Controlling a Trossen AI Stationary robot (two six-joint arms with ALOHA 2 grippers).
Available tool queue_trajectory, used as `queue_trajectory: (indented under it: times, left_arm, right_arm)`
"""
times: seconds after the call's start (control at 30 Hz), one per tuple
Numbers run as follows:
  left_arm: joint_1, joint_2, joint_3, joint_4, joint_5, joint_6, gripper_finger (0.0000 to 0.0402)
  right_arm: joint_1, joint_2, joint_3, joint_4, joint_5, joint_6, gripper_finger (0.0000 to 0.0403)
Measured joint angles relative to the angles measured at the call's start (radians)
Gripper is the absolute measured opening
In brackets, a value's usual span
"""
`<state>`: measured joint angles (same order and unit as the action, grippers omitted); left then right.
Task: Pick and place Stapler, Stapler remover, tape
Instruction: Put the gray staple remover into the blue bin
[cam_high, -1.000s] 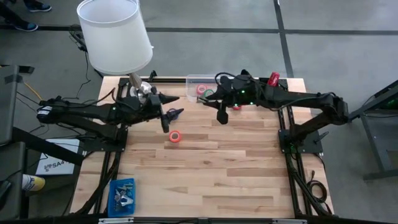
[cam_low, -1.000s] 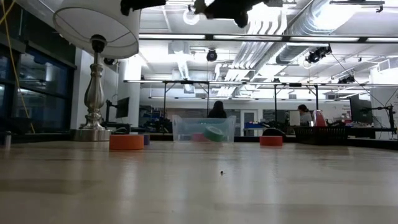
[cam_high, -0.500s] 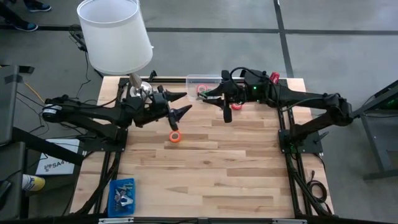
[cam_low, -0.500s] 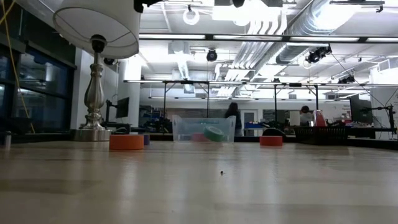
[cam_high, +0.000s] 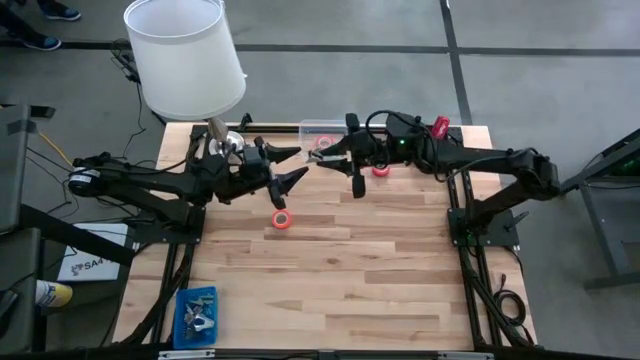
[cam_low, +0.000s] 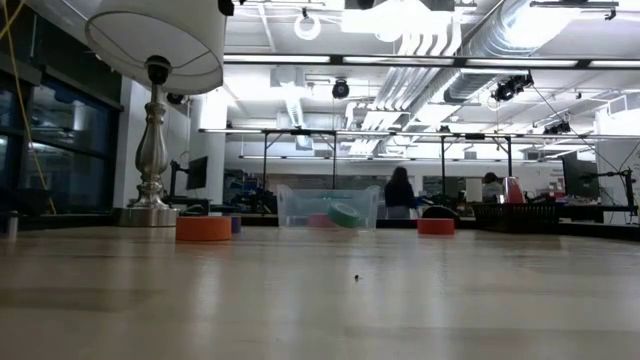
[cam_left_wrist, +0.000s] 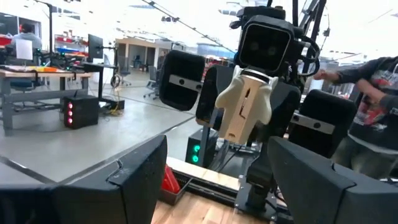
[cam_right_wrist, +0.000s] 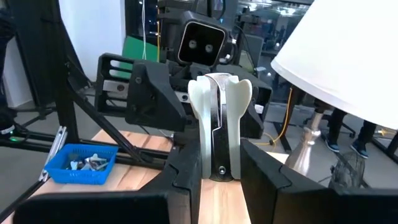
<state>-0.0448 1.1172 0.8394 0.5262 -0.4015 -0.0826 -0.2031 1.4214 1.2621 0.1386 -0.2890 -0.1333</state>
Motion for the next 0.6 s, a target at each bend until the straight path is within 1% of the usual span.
queue_trajectory:
  times: [0.33,0.5,0.6]
  left_arm:
    - [-0.001,0.0,0.0,0.001,0.0,0.0,0.0276]
    - [-0.001,0.0,0.0,-0.005,0.0,0.0,0.0276]
    - [-0.001,0.0,0.0,-0.006,0.0,0.001,0.0276]
  right_arm:
    - [0.0,0.072,0.0,0.076,-0.014,0.025,0.0074]
    - [0.0,0.115,-0.001,0.149,-0.058,0.054,0.0074]
    - [0.0,0.124,-0.001,0.173,-0.062,0.069,0.0074]
